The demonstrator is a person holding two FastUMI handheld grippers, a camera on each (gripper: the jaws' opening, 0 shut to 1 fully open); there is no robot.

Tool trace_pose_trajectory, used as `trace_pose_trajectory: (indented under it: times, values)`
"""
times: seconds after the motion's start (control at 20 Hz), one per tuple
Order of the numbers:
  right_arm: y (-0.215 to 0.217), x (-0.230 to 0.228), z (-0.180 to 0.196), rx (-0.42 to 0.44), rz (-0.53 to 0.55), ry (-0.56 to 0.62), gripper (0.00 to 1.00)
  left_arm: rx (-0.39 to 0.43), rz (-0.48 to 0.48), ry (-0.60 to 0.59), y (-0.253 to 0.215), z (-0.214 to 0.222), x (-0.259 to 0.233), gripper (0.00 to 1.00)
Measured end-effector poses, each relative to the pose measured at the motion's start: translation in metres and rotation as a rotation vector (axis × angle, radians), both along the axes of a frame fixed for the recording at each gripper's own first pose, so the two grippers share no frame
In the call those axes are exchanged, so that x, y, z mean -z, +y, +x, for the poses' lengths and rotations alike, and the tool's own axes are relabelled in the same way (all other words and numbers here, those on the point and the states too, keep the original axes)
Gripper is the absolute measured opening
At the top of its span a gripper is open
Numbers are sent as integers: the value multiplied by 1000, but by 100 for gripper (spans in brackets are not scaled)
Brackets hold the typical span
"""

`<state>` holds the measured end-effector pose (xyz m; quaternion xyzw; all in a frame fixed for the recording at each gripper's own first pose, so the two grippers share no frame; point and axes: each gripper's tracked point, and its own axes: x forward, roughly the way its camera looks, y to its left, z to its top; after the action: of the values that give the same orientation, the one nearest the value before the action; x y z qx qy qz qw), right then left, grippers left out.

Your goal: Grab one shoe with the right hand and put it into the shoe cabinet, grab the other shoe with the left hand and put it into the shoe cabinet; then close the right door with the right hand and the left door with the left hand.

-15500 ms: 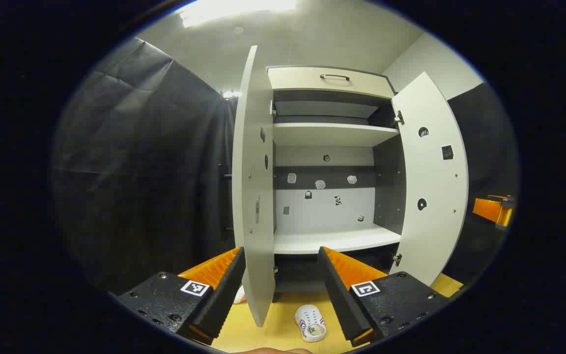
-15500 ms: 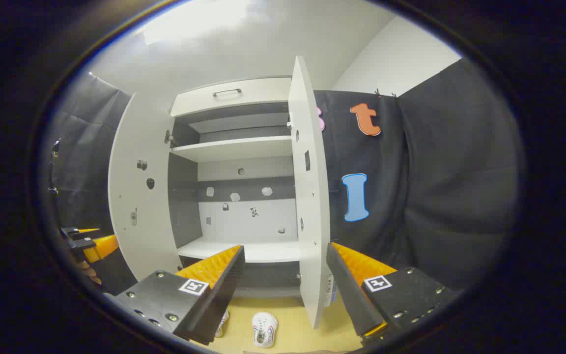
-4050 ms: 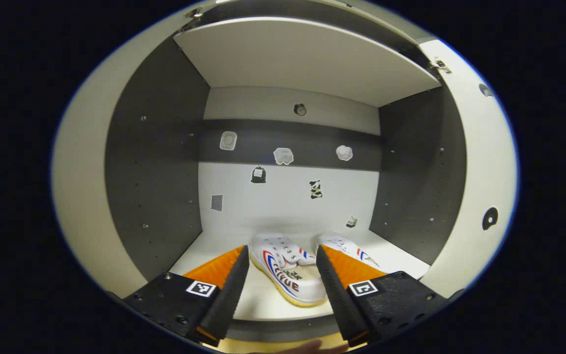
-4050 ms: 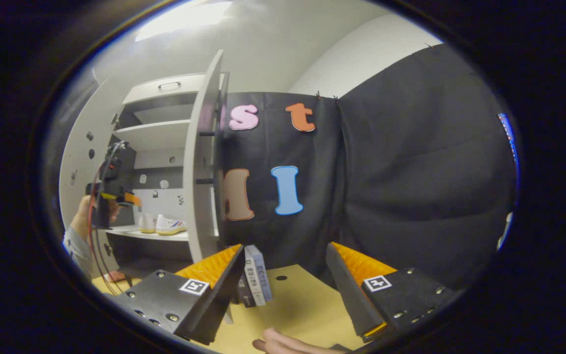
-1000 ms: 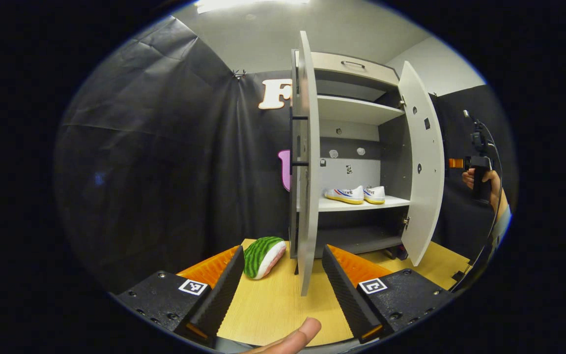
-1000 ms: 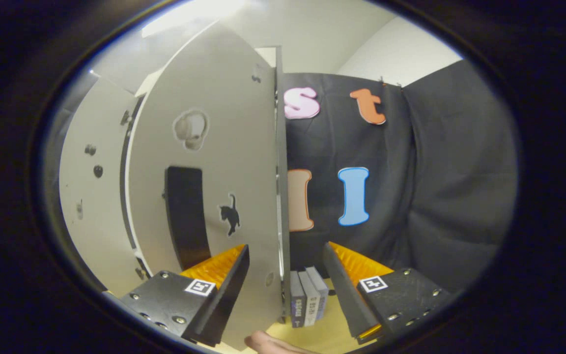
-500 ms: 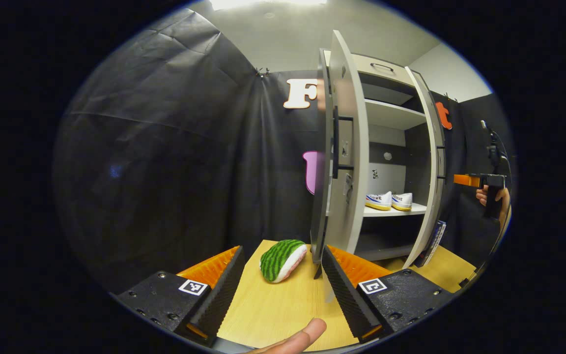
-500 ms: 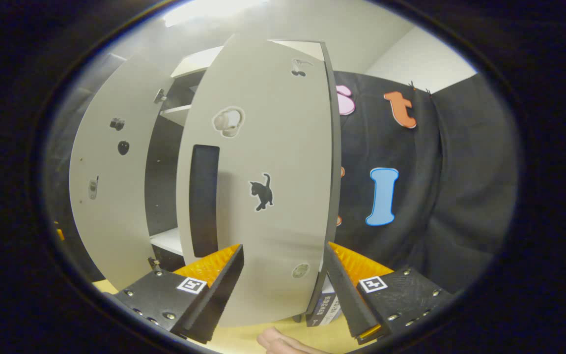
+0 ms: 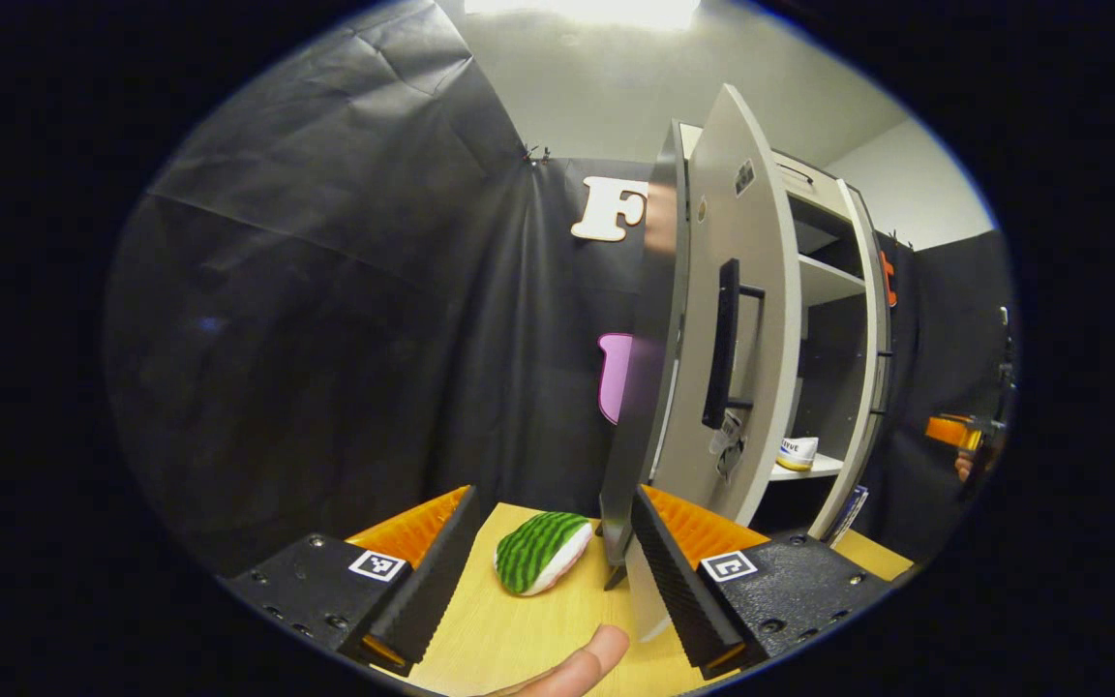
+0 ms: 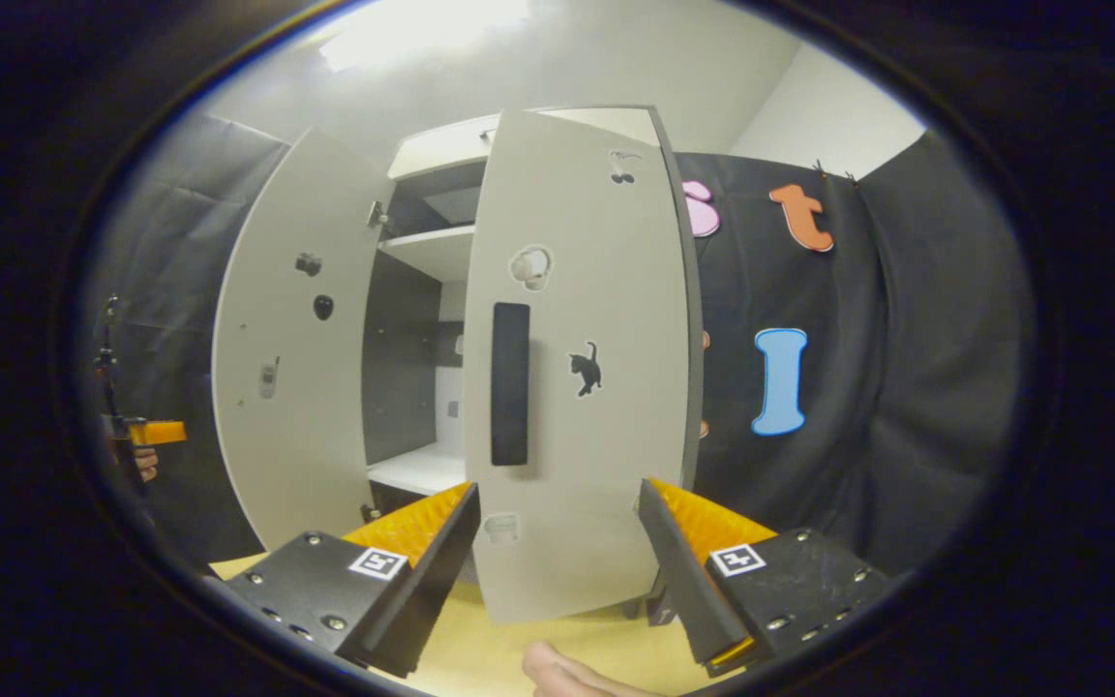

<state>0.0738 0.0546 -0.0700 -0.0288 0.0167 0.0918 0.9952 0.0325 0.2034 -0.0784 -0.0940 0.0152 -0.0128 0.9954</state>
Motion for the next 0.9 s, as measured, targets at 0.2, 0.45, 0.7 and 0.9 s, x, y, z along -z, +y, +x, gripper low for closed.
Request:
trace_pose_trajectory:
  times: [0.2, 0.45, 0.7, 0.9]
  values:
    - [6, 19, -44, 21, -1, 5, 98, 45, 14, -4, -7, 35, -9, 92]
    - [20, 44, -102, -25, 118, 21, 98, 115, -6, 7, -25, 67, -19, 95]
    - [5, 49, -129, 40, 130, 11, 99, 143, 57, 40, -42, 77, -32, 91]
    - [0, 43, -146, 24, 138, -25, 97, 99, 96, 59, -54, 78, -41, 91]
